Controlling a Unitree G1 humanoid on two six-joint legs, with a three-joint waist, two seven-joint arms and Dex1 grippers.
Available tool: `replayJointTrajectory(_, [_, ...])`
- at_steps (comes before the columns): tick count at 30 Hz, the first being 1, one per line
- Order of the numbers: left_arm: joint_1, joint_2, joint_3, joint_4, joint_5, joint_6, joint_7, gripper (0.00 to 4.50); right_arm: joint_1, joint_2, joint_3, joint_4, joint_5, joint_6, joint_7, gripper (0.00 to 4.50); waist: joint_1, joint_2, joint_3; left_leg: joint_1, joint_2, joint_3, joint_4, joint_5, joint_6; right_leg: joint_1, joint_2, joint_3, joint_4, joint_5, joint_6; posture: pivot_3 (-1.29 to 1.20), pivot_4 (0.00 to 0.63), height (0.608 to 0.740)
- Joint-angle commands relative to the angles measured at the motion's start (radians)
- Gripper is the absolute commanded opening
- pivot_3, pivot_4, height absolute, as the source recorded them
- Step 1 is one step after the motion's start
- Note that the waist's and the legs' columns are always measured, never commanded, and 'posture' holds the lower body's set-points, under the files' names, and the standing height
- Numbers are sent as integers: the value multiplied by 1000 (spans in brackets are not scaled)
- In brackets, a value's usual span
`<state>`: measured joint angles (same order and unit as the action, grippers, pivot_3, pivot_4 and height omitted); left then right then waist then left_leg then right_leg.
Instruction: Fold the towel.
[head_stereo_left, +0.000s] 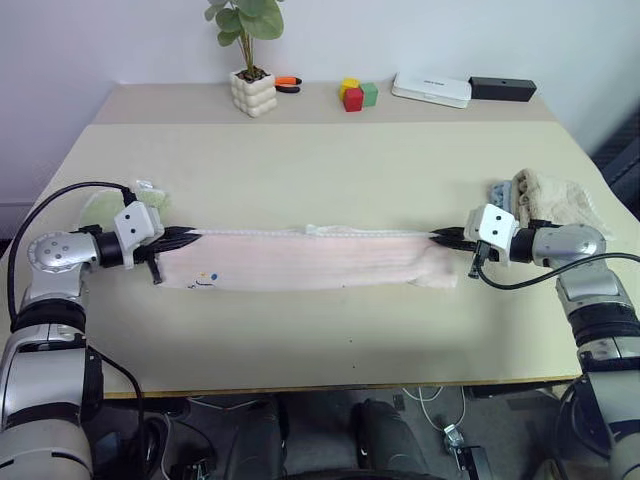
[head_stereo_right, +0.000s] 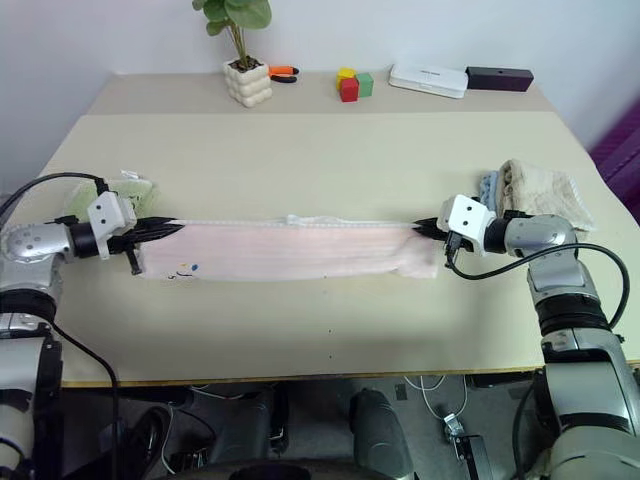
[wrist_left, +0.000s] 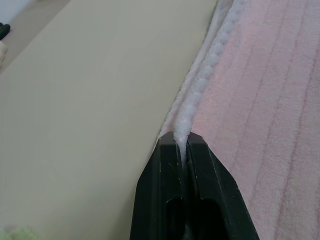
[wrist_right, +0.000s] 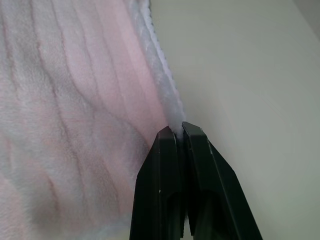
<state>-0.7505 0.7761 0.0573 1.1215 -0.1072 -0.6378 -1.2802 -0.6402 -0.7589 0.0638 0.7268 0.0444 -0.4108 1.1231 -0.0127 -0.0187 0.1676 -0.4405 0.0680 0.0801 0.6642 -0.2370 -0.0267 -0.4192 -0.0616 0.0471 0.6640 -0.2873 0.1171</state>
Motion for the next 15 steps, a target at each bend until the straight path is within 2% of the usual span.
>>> replayJointTrajectory(1, [-28,10,18,19,8,2,38,0,-45,1,-27,44,1,-38,-30,46,-1,0,0,0,0,0,0,0,0,0,0,0,0,0,0,0,150,735])
replayJointTrajectory(3, [-28,8,24,24,6,5,42,0,-54,3,-31,65,-4,-73,-50,46,-1,0,0,0,0,0,0,0,0,0,0,0,0,0,0,0,150,735])
replayJointTrajectory(7, [-32,14,42,22,-12,15,39,0,-53,6,-51,14,64,-9,-2,46,0,0,0,0,0,0,0,0,0,0,0,0,0,0,0,0,150,735])
replayJointTrajectory(15, [-5,-24,11,33,36,4,103,0,-84,36,-11,132,-26,-29,-96,46,0,0,0,0,0,0,0,0,0,0,0,0,0,0,0,0,150,735])
